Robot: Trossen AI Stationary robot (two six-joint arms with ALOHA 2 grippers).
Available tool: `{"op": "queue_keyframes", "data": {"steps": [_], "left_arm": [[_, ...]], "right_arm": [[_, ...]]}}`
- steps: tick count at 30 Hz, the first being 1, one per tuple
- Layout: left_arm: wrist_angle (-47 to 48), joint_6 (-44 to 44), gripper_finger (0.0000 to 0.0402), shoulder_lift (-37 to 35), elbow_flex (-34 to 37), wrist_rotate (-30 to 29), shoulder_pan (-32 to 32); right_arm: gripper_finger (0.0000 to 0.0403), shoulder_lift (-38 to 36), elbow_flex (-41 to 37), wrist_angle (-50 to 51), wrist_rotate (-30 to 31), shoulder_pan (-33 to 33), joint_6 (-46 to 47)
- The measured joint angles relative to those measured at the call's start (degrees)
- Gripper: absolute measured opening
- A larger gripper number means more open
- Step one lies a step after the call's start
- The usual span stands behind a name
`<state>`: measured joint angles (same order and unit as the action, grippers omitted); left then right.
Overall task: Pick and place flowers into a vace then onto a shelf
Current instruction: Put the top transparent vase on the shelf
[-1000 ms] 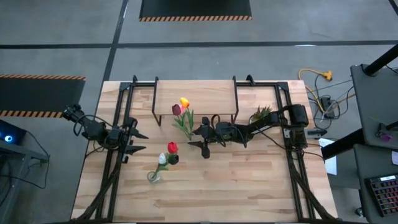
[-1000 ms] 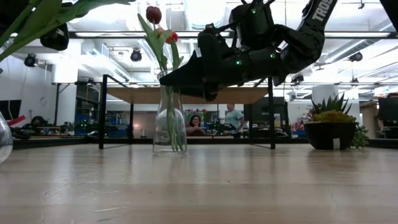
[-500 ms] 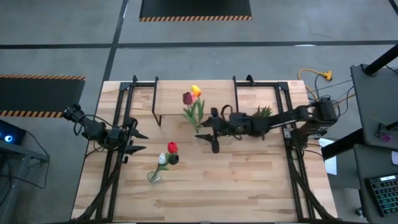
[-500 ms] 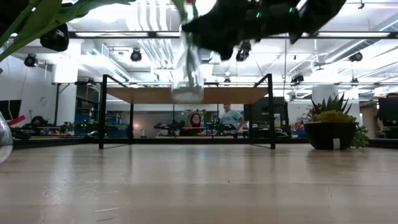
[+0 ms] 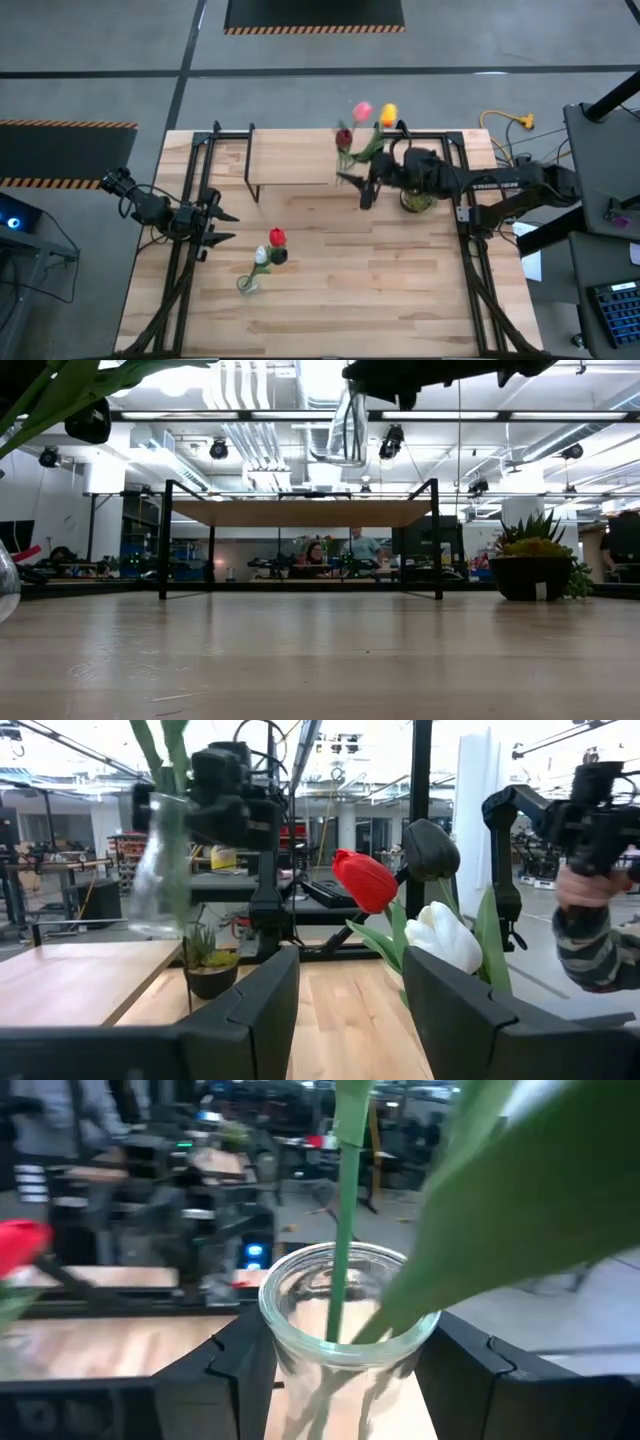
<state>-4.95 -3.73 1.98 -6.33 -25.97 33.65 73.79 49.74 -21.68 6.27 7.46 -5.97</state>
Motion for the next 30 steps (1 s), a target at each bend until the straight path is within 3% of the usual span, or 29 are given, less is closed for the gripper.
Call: {"op": "queue_keyframes", "data": {"steps": [13,30], "left_arm": [[0.01,0.0,0.0163,0.0,0.0,0.01,0.0],[0.0,0.86,0.0163,0.0,0.0,0.05,0.0]], "right_arm": [[0.0183,2.96,-0.07,2.28,-1.71,14.07,2.24],[0.019,3.96,-0.13,2.5,-2.28,16.25,2.35]]}}
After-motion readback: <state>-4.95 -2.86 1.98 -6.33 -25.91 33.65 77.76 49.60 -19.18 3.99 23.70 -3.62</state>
